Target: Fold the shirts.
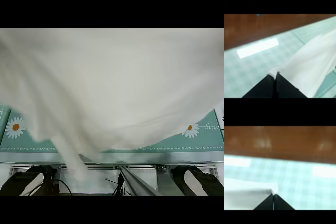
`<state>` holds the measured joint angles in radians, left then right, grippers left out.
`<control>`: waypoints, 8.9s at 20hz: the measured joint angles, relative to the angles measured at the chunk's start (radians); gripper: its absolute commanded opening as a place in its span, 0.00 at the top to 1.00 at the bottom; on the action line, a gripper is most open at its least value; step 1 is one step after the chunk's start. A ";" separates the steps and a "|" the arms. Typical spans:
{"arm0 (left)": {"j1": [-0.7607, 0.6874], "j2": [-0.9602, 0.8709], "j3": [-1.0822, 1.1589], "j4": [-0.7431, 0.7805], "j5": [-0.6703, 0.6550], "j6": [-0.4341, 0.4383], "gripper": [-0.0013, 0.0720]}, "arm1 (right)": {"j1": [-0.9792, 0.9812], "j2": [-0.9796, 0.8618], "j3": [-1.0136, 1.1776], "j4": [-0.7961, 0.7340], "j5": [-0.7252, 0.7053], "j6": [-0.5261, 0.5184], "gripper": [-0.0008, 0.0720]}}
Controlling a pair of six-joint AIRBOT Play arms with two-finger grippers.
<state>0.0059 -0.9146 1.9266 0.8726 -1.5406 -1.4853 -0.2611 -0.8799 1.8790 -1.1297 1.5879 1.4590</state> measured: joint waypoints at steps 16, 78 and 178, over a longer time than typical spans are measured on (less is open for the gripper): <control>-0.010 -0.707 -0.159 -0.021 0.198 0.285 0.94 | 0.169 -0.789 0.001 -0.118 -0.309 0.045 0.94; 0.118 -0.264 -1.411 -0.222 0.237 0.306 0.94 | -0.294 -0.589 -0.700 0.010 -0.114 -0.216 0.16; 0.238 -0.535 -1.154 0.023 0.335 0.188 0.94 | -0.229 -0.565 -0.521 -0.035 -0.049 -0.132 0.23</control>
<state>0.2440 -1.4494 0.7727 0.8959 -1.2057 -1.2968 -0.4900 -1.4445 1.3575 -1.1652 1.5391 1.3273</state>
